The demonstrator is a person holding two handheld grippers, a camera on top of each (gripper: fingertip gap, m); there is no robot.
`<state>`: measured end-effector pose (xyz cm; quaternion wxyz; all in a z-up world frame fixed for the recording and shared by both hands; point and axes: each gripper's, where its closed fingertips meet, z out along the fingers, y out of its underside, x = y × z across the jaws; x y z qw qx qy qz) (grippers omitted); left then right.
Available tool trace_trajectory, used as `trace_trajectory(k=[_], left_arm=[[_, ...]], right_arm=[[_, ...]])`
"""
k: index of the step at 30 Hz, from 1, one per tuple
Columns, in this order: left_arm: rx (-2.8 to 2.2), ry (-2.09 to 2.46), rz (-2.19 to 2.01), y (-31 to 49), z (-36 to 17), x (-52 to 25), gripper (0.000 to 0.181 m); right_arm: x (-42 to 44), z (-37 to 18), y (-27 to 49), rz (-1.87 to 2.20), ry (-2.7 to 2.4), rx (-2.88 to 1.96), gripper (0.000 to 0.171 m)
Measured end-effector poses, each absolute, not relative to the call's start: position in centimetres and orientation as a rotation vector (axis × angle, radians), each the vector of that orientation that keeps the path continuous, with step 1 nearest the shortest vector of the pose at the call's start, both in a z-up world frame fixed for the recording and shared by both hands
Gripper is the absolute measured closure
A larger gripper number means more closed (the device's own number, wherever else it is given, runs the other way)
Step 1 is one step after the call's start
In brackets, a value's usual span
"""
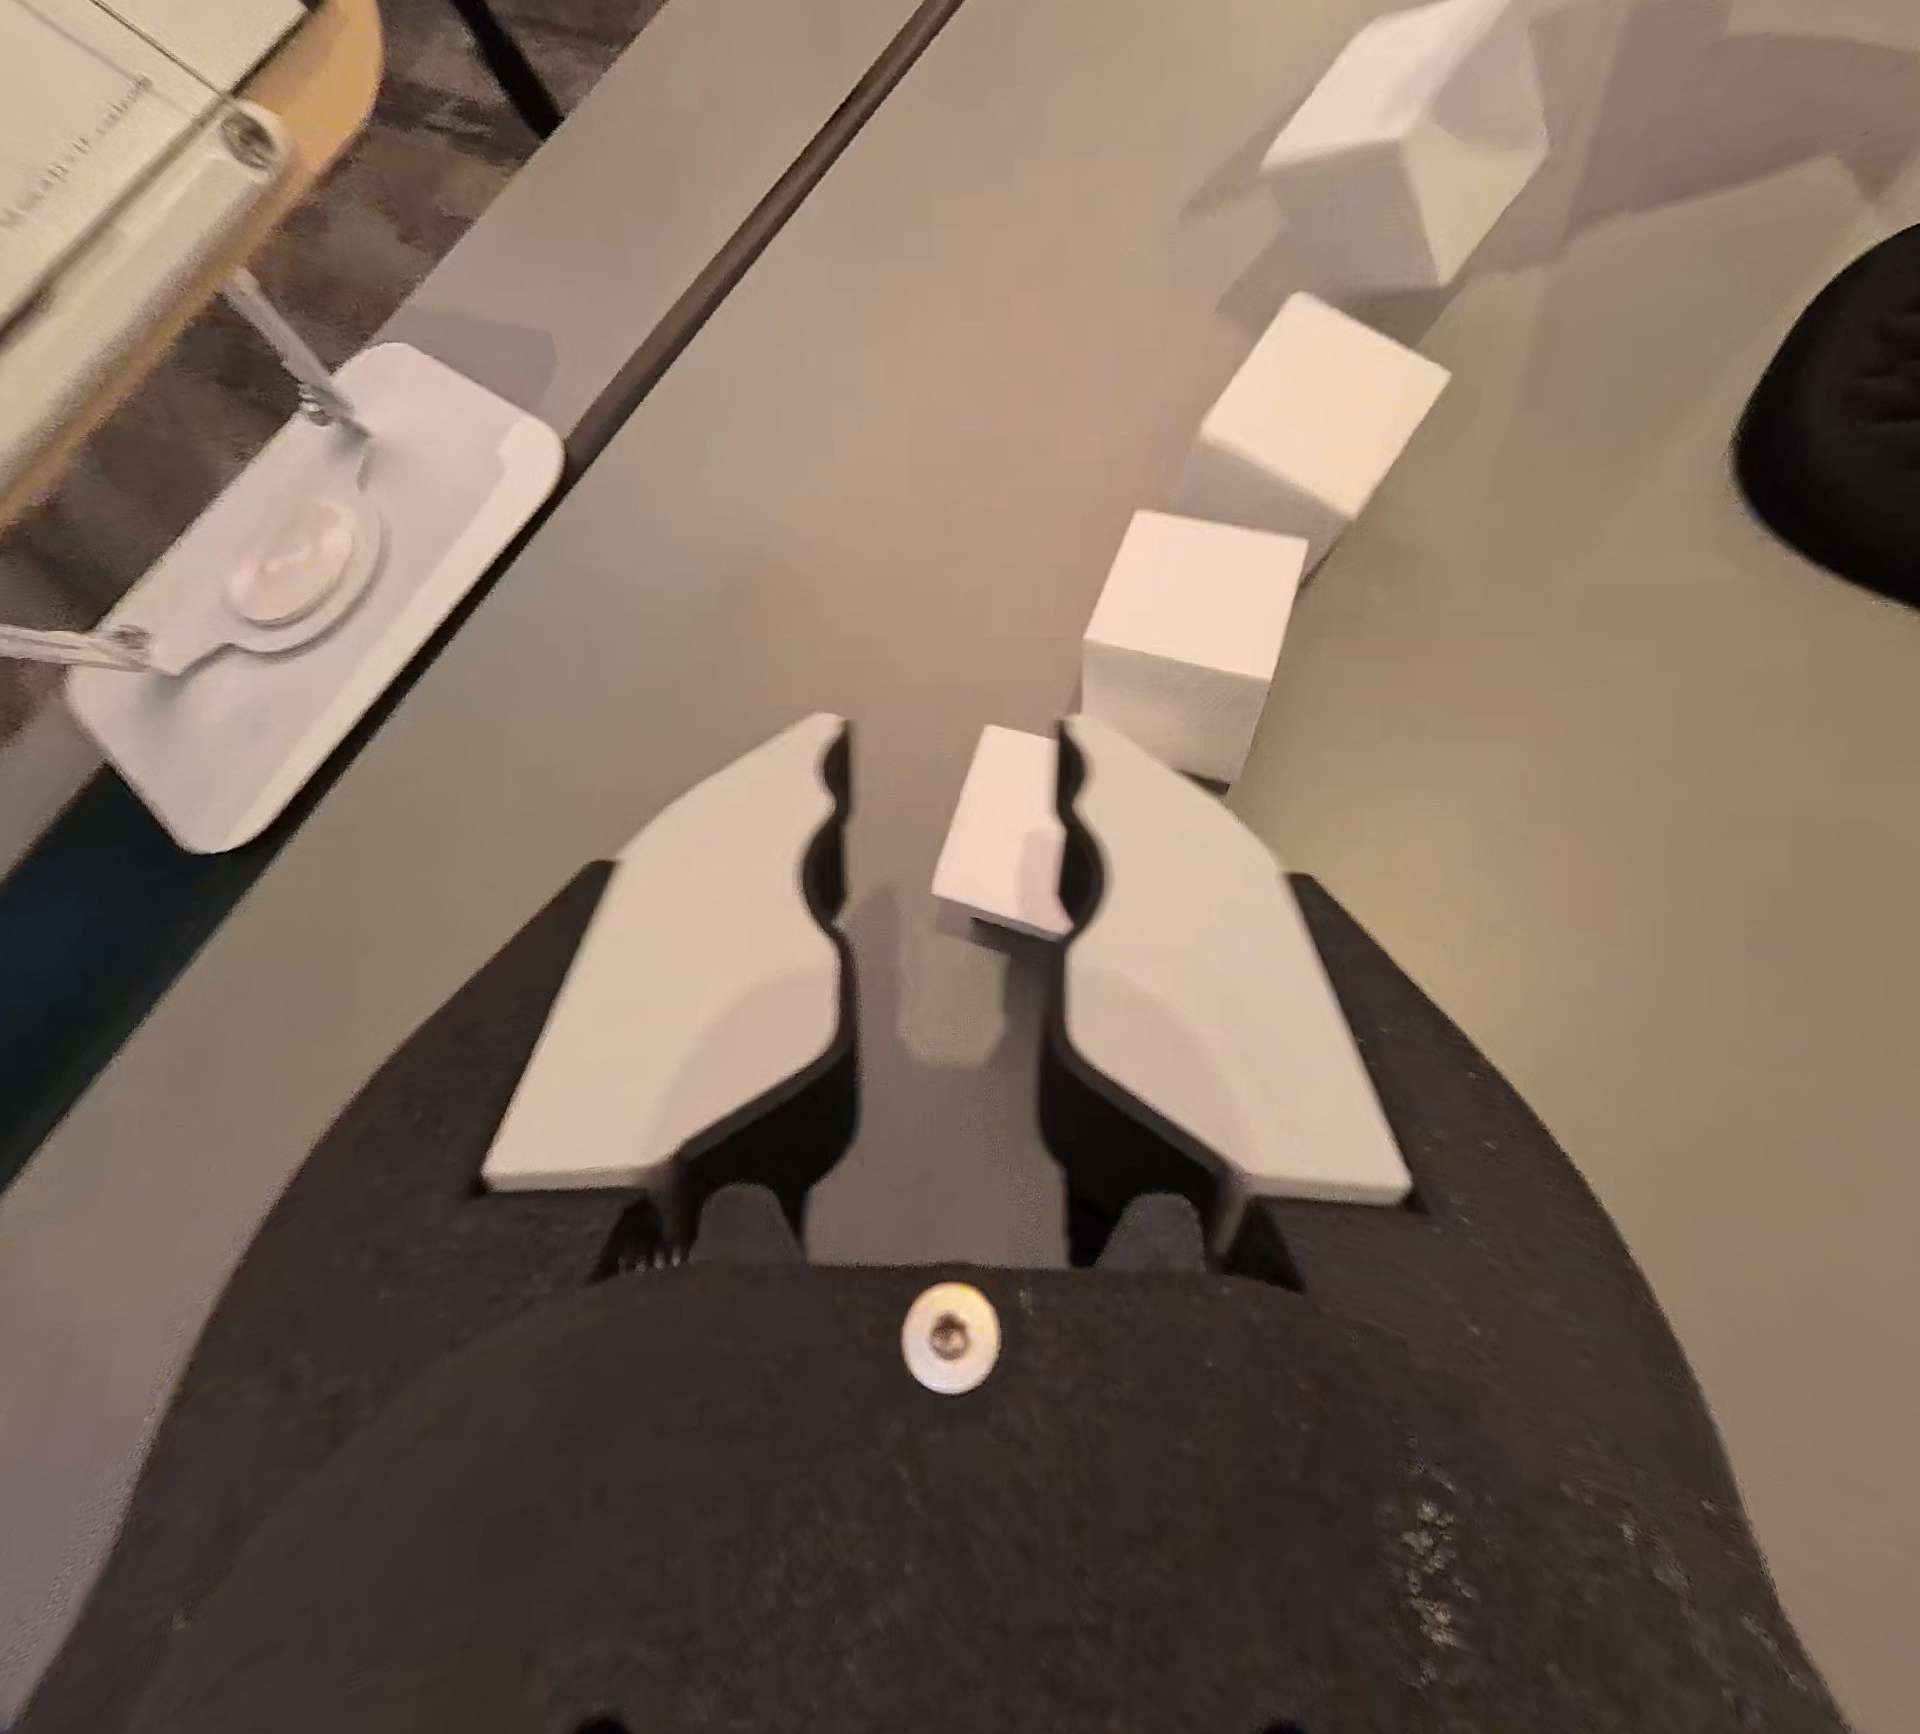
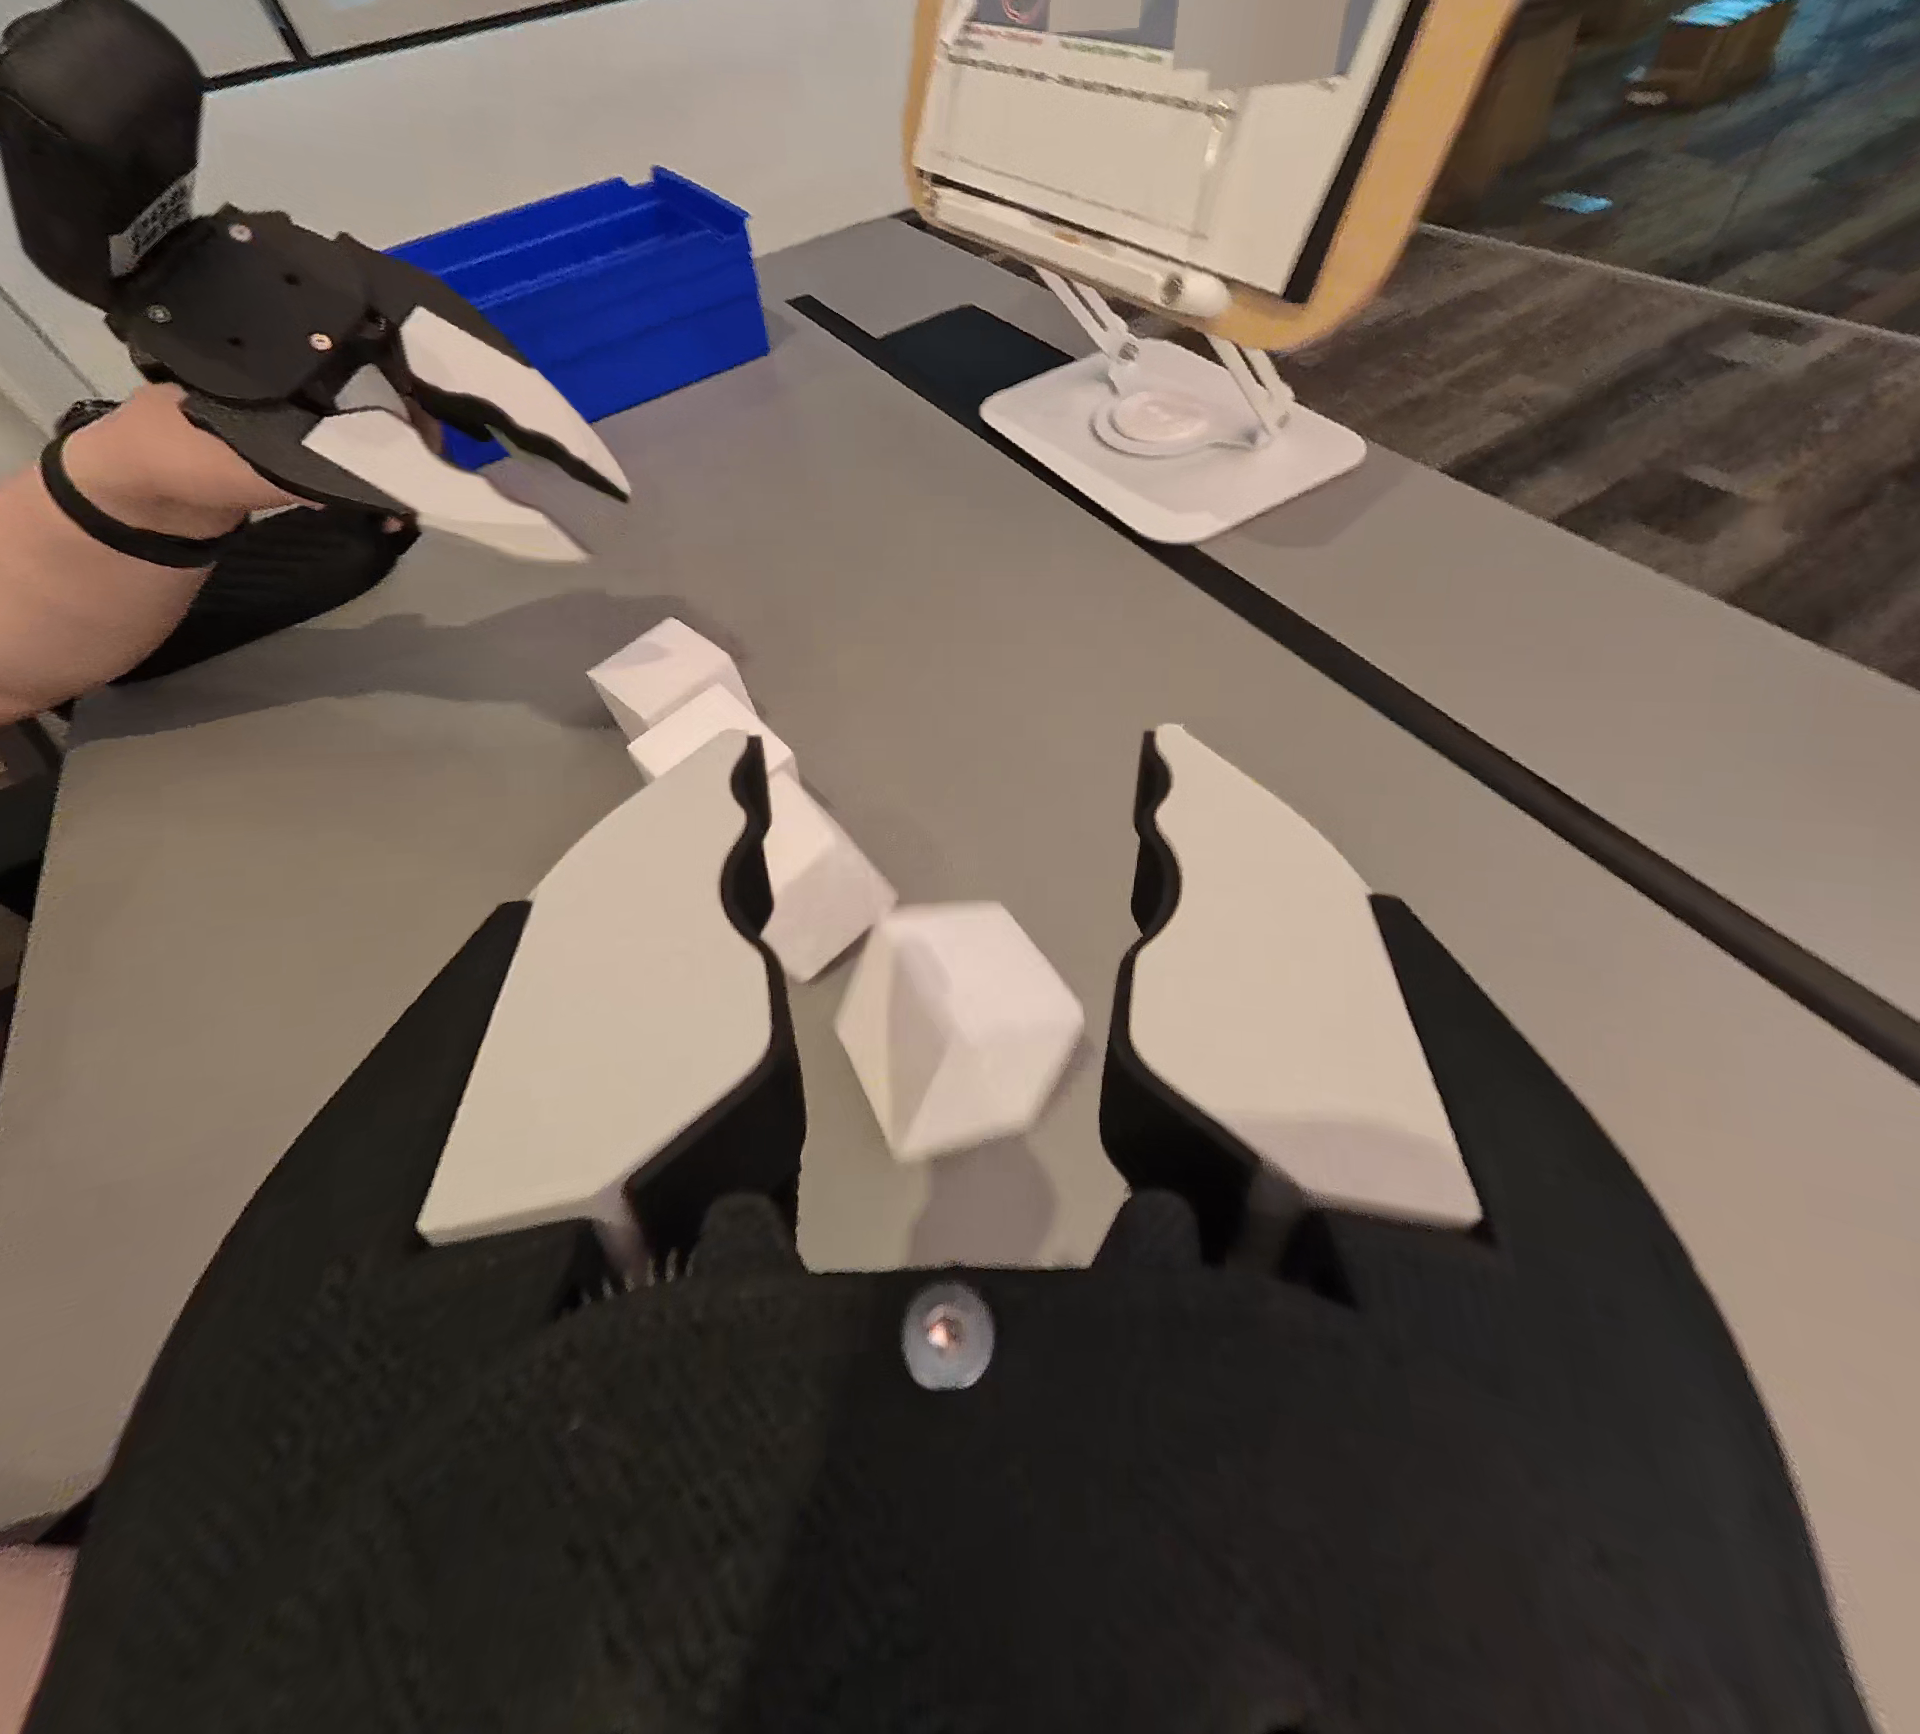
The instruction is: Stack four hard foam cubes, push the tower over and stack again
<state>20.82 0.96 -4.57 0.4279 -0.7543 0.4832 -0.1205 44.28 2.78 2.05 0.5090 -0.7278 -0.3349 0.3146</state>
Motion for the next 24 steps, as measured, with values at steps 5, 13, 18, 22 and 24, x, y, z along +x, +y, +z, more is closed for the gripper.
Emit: trace_trajectory(k=[5,13,18,22,24], left_arm=[[-1.894,1.236,-0.522,0.4,-8.0,20.7,0.097],[-1.910,1.246,-0.489,0.7,-11.3,20.1,0.094],[-1.928,1.261,-0.479,1.2,-12.3,20.4,0.092],[-1.936,1.304,-0.464,1.3,-12.8,20.8,0.097],[-1.940,1.338,-0.424,1.4,-13.4,20.7,0.107]], right_arm=[[48.3,1.0,3.0,0.779,-0.644,-1.758,0.102],[58.2,1.2,2.2,0.476,-0.219,-1.778,0.103],[60.3,0.5,1.0,0.205,-0.206,-1.776,0.094],[60.9,-4.8,-1.4,0.119,-0.326,-1.957,0.082],[61.0,-6.7,-2.3,0.157,-0.325,-1.996,0.080]])
